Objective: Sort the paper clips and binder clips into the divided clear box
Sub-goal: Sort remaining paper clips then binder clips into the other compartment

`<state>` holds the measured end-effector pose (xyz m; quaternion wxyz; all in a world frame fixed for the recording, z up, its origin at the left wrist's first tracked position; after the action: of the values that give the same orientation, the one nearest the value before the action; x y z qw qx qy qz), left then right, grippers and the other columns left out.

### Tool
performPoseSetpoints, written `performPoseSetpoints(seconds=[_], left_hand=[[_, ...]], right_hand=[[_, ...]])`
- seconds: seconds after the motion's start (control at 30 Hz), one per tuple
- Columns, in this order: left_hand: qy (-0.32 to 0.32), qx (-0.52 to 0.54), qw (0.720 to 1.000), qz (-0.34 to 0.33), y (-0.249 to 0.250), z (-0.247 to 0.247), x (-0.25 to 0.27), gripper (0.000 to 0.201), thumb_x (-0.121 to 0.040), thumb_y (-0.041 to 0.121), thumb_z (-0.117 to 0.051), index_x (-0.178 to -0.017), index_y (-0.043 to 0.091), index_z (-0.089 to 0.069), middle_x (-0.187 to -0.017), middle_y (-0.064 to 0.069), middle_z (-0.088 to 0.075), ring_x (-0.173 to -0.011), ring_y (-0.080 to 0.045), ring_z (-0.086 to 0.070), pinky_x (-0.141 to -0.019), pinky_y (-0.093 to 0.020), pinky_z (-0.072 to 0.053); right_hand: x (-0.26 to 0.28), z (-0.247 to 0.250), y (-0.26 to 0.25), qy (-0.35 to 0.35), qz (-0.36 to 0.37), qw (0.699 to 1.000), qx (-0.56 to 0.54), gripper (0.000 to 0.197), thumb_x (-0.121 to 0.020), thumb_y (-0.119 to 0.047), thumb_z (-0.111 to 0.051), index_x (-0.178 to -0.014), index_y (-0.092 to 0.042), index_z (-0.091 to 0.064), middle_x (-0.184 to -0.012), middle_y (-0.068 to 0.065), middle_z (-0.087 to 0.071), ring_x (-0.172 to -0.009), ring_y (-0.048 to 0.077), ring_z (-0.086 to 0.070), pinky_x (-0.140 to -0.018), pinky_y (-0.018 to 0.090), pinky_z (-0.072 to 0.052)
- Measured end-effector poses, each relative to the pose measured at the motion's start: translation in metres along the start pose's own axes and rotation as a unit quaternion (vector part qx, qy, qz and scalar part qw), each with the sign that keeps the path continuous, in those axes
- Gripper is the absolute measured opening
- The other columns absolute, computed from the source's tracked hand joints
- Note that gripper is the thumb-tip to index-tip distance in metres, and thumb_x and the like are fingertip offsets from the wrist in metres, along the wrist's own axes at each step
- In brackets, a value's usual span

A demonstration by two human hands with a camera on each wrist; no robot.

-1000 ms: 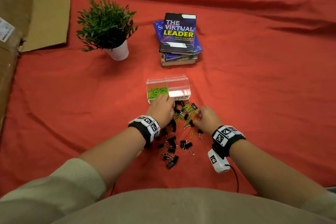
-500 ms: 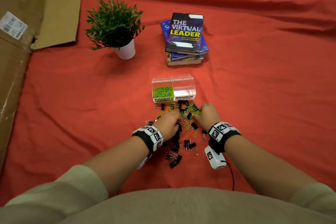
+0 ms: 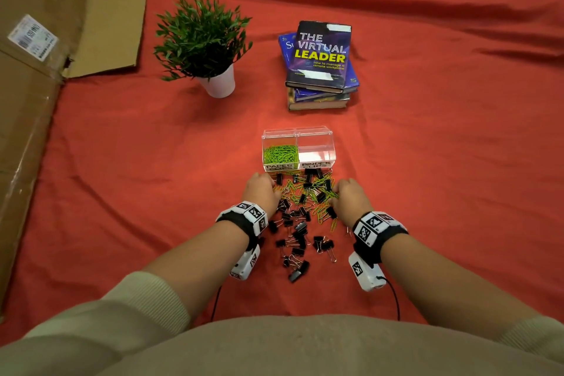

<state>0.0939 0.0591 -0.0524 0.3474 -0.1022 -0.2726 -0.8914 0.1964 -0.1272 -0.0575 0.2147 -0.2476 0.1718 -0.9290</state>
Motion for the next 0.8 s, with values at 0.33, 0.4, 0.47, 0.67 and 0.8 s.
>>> performPoseSetpoints(seconds=[0.33, 0.4, 0.47, 0.67, 0.8], left_hand=[[-0.022, 0.008, 1.0, -0.014, 0.013, -0.001, -0.001, 0.029, -0.084, 0.025, -0.068, -0.104, 0.005, -0.061, -0.114, -0.01, -0.056, -0.106, -0.026, -0.054, -0.093, -0.036, -0.046], [-0.014, 0.005, 1.0, -0.015, 0.015, 0.001, -0.002, 0.022, -0.088, 0.021, -0.063, -0.097, 0.001, -0.064, -0.111, -0.013, -0.058, -0.103, -0.028, -0.055, -0.092, -0.037, -0.046], [-0.015, -0.009, 1.0, -0.017, 0.016, 0.001, -0.003, 0.02, -0.09, 0.019, -0.06, -0.093, 0.0, -0.065, -0.109, -0.014, -0.059, -0.1, -0.029, -0.057, -0.09, -0.037, -0.048], [-0.04, -0.08, 0.996, -0.033, 0.02, -0.004, -0.005, 0.016, -0.091, 0.018, -0.057, -0.099, 0.004, -0.06, -0.111, -0.013, -0.058, -0.097, -0.029, -0.059, -0.082, -0.038, -0.052], [-0.053, -0.151, 0.985, -0.064, 0.025, -0.008, -0.004, 0.028, -0.091, 0.026, -0.057, -0.107, 0.004, -0.056, -0.118, -0.014, -0.054, -0.109, -0.03, -0.054, -0.087, -0.04, -0.05]], right_hand=[[0.004, -0.006, 0.001, -0.08, -0.017, 0.994, -0.072, 0.008, -0.084, -0.012, -0.066, -0.09, -0.013, -0.061, -0.084, 0.005, -0.064, -0.076, 0.022, -0.063, -0.07, 0.033, -0.054], [0.004, -0.005, 0.005, -0.103, -0.031, 0.986, -0.124, 0.014, -0.082, -0.01, -0.069, -0.094, -0.012, -0.062, -0.074, 0.0, -0.06, -0.062, 0.015, -0.057, -0.057, 0.026, -0.048], [0.005, -0.002, 0.007, -0.136, -0.048, 0.969, -0.201, 0.021, -0.082, -0.008, -0.069, -0.102, -0.011, -0.062, -0.075, 0.002, -0.059, -0.06, 0.013, -0.054, -0.057, 0.024, -0.046], [0.011, 0.016, -0.004, -0.232, -0.094, 0.866, -0.433, 0.005, -0.09, 0.003, -0.052, -0.093, 0.001, -0.056, -0.083, 0.016, -0.06, -0.066, 0.02, -0.057, -0.06, 0.023, -0.054], [0.009, 0.021, -0.014, -0.231, -0.1, 0.817, -0.519, 0.011, -0.093, -0.011, -0.049, -0.088, -0.003, -0.054, -0.077, 0.01, -0.059, -0.066, 0.019, -0.056, -0.059, 0.026, -0.051]])
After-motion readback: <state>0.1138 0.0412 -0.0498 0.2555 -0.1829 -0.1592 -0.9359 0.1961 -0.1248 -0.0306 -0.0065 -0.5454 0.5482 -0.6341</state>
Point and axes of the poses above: each hand's wrist, its own x-axis away from the middle knuckle, its own z-axis out of the back of the hand, y = z × x, the point moved 7 cm from there along -x, towards the middle knuckle
